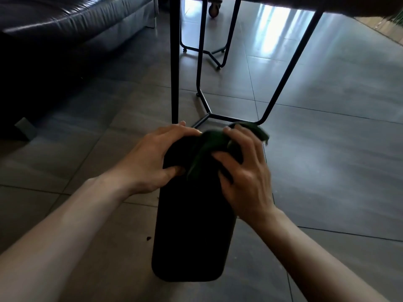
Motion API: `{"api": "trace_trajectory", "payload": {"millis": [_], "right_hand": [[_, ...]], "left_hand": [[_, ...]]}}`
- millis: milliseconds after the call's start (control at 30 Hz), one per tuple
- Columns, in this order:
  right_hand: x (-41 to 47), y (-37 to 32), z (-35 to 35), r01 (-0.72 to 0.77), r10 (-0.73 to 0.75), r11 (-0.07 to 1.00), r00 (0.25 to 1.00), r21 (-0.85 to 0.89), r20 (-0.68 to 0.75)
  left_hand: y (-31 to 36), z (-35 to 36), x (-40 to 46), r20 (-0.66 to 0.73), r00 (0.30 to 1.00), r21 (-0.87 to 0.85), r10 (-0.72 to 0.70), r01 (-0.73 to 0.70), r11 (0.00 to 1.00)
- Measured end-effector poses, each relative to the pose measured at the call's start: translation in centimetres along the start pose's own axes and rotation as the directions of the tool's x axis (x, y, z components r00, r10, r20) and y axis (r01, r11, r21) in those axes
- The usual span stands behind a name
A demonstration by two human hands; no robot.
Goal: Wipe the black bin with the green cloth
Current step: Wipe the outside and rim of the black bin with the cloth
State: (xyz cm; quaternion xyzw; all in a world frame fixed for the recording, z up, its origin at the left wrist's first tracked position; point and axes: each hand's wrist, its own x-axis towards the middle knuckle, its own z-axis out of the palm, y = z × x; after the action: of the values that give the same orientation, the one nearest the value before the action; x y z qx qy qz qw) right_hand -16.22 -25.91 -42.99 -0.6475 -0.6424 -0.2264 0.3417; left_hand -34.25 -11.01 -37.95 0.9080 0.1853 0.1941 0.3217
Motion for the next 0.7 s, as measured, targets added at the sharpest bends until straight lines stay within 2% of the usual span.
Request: {"api": "trace_trajectory", "payload": {"millis": [67, 167, 233, 300, 333, 400, 467, 567, 633, 700], "right_hand": [[-0.2, -0.4, 0.8, -0.015, 0.015, 0.999, 1.0, -0.038, -0.008], [-6.6, -2.4, 1.5, 0.2, -0.197, 0.98, 0.973, -0.012, 0.115], [-11.9, -4.0, 1.5, 0.376, -0.372, 0.926, 0.898, 0.029, 0.235], [-14.3, -4.7, 0.9, 0.49, -0.466, 0.872, 0.815, 0.02, 0.344], [-14.0, -4.6, 0.6, 0.491, -0.469, 0.87, 0.807, 0.033, 0.359], [-11.0, -3.7, 0.1, 0.388, -0.389, 0.92, 0.876, 0.062, 0.286], [-5.9, -2.2, -0.2, 0.202, -0.206, 0.978, 0.971, 0.041, 0.123], [-0.1, -0.3, -0.4, -0.02, 0.02, 1.0, 0.999, -0.006, -0.034], [-0.6, -0.6, 0.3, -0.024, 0.022, 0.998, 0.999, -0.061, -0.035], [-4.4, -1.7, 0.8, 0.085, -0.082, 0.994, 0.996, -0.066, 0.042]], "left_hand": [[0.0, 0.0, 0.1, -0.013, 1.0, -0.003, -0.002, 0.002, 1.0], [-0.5, -0.3, 0.1, -0.012, 1.0, 0.023, -0.029, 0.029, 0.999], [-0.6, -0.4, -0.1, -0.005, 0.999, 0.037, -0.044, 0.044, 0.998], [-0.4, -0.3, -0.1, 0.001, 0.999, 0.029, -0.043, 0.043, 0.999], [-0.3, -0.2, -0.2, 0.004, 0.999, 0.026, -0.041, 0.041, 0.999], [-0.2, -0.1, -0.2, 0.004, 1.0, 0.038, -0.027, 0.027, 0.999], [-0.1, -0.2, -0.2, 0.005, 1.0, 0.044, -0.01, 0.009, 0.999], [0.2, -0.2, -0.1, -0.007, 1.0, 0.036, 0.004, -0.004, 0.999], [0.1, -0.1, 0.0, -0.012, 1.0, 0.043, 0.001, -0.001, 0.999], [-0.2, -0.2, 0.0, -0.012, 1.0, 0.055, -0.009, 0.009, 0.998]]}}
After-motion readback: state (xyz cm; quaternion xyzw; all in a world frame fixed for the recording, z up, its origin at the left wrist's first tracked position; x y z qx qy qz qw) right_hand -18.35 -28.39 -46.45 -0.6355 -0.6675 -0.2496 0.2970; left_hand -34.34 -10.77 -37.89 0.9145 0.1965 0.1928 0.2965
